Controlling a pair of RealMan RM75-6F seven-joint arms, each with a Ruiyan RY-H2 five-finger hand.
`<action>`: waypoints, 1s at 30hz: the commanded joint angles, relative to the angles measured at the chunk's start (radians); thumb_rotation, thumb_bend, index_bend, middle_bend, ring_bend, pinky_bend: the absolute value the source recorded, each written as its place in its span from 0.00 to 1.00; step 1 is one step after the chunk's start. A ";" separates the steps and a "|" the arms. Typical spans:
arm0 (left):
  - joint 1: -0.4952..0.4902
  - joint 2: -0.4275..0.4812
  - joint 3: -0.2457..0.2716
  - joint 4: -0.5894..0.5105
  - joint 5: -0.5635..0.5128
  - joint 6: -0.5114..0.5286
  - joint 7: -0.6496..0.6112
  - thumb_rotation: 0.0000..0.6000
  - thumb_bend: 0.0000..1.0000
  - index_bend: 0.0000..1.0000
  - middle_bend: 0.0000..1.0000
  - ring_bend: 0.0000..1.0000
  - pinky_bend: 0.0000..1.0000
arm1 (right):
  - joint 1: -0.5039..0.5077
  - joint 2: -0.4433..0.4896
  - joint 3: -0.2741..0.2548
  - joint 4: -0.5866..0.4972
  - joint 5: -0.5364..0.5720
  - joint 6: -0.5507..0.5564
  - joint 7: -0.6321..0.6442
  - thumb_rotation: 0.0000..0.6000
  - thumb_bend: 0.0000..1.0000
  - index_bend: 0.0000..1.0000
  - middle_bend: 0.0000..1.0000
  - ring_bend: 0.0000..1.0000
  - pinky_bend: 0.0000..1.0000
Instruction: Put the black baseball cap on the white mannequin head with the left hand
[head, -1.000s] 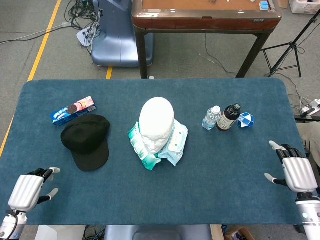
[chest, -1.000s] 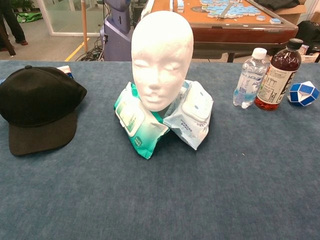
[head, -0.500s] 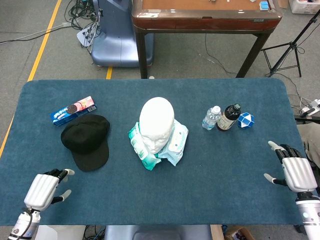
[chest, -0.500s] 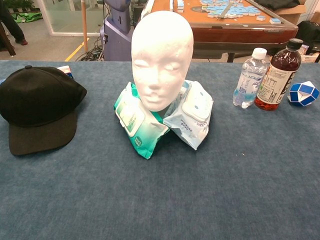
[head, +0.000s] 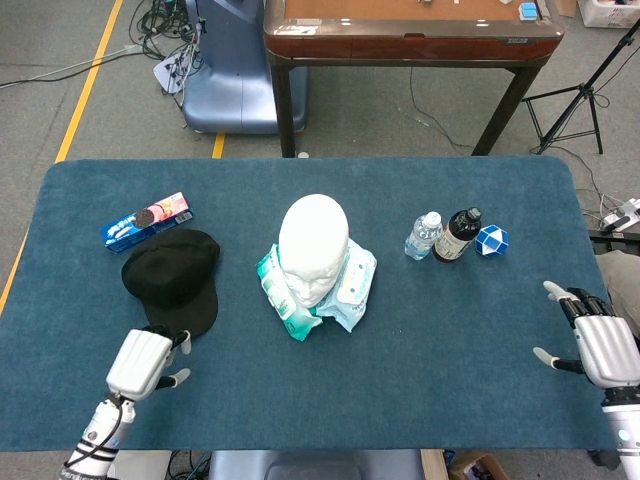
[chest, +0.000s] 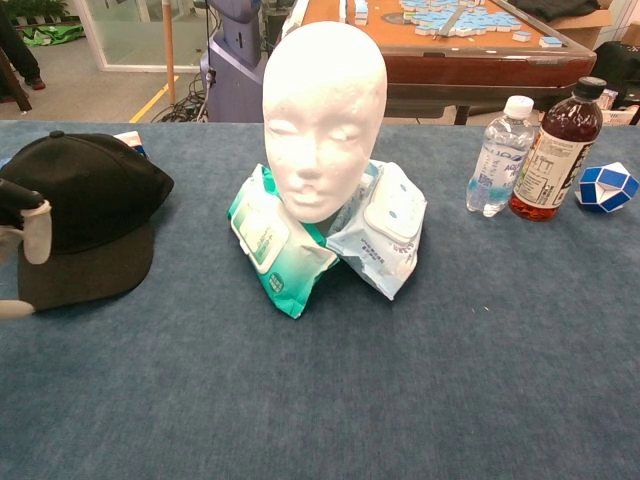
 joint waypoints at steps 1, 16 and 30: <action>-0.026 -0.050 -0.025 0.023 -0.027 -0.020 0.024 1.00 0.02 0.62 0.83 0.56 0.62 | 0.000 0.001 0.000 0.001 0.000 -0.001 0.002 1.00 0.00 0.15 0.28 0.17 0.22; -0.102 -0.205 -0.070 0.166 -0.147 -0.094 0.176 1.00 0.01 0.65 0.87 0.59 0.62 | 0.004 0.000 -0.001 0.001 0.001 -0.008 0.000 1.00 0.00 0.15 0.28 0.17 0.22; -0.140 -0.238 -0.094 0.261 -0.292 -0.129 0.283 1.00 0.00 0.63 0.87 0.60 0.62 | 0.006 0.002 -0.002 0.001 0.004 -0.013 0.002 1.00 0.00 0.15 0.28 0.17 0.22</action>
